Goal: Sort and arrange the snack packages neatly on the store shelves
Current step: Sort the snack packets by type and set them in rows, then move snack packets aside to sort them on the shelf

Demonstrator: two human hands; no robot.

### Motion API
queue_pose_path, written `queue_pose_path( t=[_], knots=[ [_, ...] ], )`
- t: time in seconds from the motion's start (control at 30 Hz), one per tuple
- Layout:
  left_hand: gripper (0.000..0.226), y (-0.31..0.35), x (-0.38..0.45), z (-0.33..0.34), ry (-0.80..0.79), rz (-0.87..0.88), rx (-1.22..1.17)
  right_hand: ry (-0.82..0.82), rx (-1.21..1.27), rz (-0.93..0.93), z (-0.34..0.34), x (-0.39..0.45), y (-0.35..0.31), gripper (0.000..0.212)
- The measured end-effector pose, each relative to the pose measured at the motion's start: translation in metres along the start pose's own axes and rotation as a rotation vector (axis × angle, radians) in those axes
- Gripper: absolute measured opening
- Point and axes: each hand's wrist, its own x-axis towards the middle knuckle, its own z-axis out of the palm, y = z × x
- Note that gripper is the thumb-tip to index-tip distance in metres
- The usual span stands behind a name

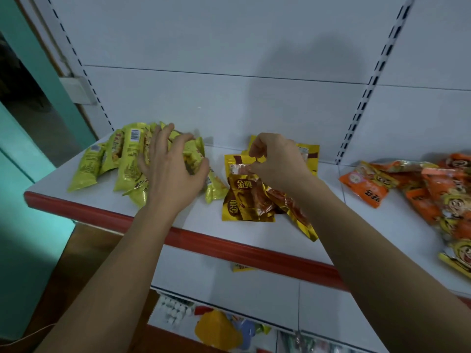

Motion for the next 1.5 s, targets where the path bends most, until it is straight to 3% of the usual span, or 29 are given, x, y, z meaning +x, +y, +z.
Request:
queue_pose_path(
  t=[0.1, 0.37, 0.53, 0.73, 0.97, 1.03, 1.13, 1.33, 1.5],
  knots=[
    [0.059, 0.027, 0.002, 0.005, -0.103, 0.087, -0.057, 0.030, -0.059, 0.036, -0.011, -0.010, 0.014, 0.021],
    [0.066, 0.120, 0.014, 0.054, -0.426, 0.373, 0.002, 0.020, -0.317, 0.164, -0.077, -0.089, 0.087, 0.049],
    [0.071, 0.205, 0.000, 0.090, -0.545, 0.577, 0.009, 0.133, -0.457, 0.333, -0.130, -0.142, 0.133, 0.055],
    [0.068, 0.300, -0.045, 0.122, -0.632, 0.671, -0.160, 0.317, -0.427, 0.477, -0.196, -0.210, 0.179, 0.058],
    [0.067, 0.407, -0.108, 0.157, -0.790, 0.712, -0.250, 0.284, -0.388, 0.901, -0.256, -0.272, 0.270, 0.062],
    [0.067, 0.429, -0.124, 0.168, -0.835, 0.712, -0.195, 0.277, -0.350, 0.873, -0.264, -0.278, 0.291, 0.055],
    [0.063, 0.450, -0.135, 0.181, -0.852, 0.681, -0.124, 0.299, -0.311, 0.698, -0.279, -0.276, 0.313, 0.062],
    [0.053, 0.481, -0.139, 0.191, -0.767, 0.541, -0.074, 0.406, -0.229, 0.396, -0.298, -0.260, 0.356, 0.069],
    [0.055, 0.493, -0.143, 0.193, -0.747, 0.455, -0.075, 0.473, -0.093, 0.253, -0.310, -0.269, 0.378, 0.071]
  ],
)
